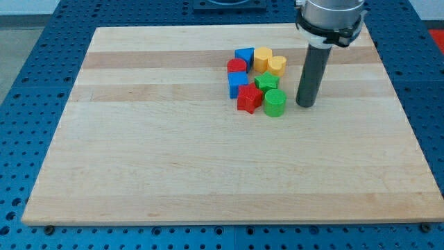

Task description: Adjust the green circle at the bottom of the green star

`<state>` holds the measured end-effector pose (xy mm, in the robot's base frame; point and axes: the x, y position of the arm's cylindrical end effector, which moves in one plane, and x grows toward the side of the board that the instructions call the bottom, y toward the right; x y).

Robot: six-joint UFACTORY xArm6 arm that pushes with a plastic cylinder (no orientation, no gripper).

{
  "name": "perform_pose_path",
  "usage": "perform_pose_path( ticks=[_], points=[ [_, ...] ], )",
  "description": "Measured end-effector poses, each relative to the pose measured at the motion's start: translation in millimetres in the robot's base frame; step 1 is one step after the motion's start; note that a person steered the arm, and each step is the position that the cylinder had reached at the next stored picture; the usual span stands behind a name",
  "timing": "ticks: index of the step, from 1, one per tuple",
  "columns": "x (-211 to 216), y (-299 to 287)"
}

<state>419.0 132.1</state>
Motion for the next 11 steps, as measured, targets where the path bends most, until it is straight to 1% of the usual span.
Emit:
perform_pose_path(
  ticks=[1, 2, 4, 11],
  points=[
    [19.7, 0.0],
    [27.9, -1.4],
    [27.9, -20.4],
    [26.9, -30.5]
  ],
)
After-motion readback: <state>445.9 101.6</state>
